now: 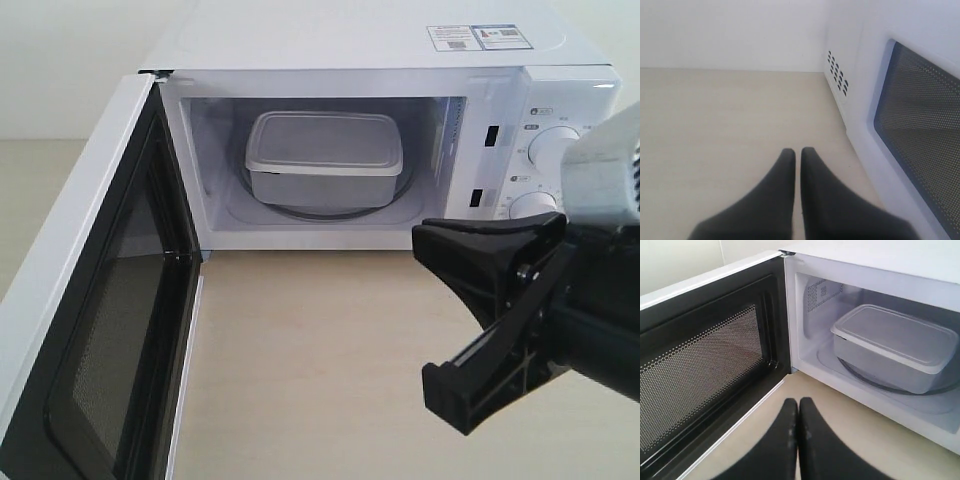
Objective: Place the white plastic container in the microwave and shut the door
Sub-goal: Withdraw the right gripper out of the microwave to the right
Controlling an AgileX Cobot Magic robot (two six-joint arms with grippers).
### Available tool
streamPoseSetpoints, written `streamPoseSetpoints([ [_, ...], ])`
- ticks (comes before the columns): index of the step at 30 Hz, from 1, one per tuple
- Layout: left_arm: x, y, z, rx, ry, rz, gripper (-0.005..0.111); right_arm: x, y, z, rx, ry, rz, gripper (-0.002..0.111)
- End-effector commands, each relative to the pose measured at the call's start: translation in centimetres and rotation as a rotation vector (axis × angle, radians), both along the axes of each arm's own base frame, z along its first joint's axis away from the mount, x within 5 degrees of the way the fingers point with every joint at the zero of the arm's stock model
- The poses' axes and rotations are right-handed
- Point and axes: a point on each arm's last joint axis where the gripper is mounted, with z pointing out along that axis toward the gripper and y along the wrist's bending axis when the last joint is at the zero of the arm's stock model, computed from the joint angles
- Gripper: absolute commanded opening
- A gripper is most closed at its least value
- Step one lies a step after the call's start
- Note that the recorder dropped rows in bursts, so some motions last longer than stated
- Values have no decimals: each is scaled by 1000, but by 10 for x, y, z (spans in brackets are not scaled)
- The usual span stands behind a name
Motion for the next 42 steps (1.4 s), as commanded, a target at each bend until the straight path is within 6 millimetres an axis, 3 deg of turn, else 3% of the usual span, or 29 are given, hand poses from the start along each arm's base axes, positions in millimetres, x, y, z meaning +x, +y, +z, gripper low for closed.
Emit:
streamPoseSetpoints([
  [1,0,0,-1,-8,1,-6,4,1,-3,-1,-1,-6,-31,0],
  [6,0,0,-1,-8,1,-6,4,0,-3,-5,24,76,-43,0],
  [13,1,6,1,589,-56,-50,4,0,-4,-7,9,87,-46,0],
  [23,1,0,31,565,-396,-19,4,0,-4,-8,21,118,-59,0],
  [29,-4,-4,50,308,-598,-21,4,0,-5,-9,31,140,-68,0],
  [32,-11,-3,64,-80,-736,-56,4,0,-5,-9,32,142,-69,0],
  [37,-17,-2,84,-359,-724,-100,4,0,-5,-10,38,157,-75,0],
  [42,-17,1,95,-466,-547,-47,4,0,-5,-11,51,184,-86,0],
])
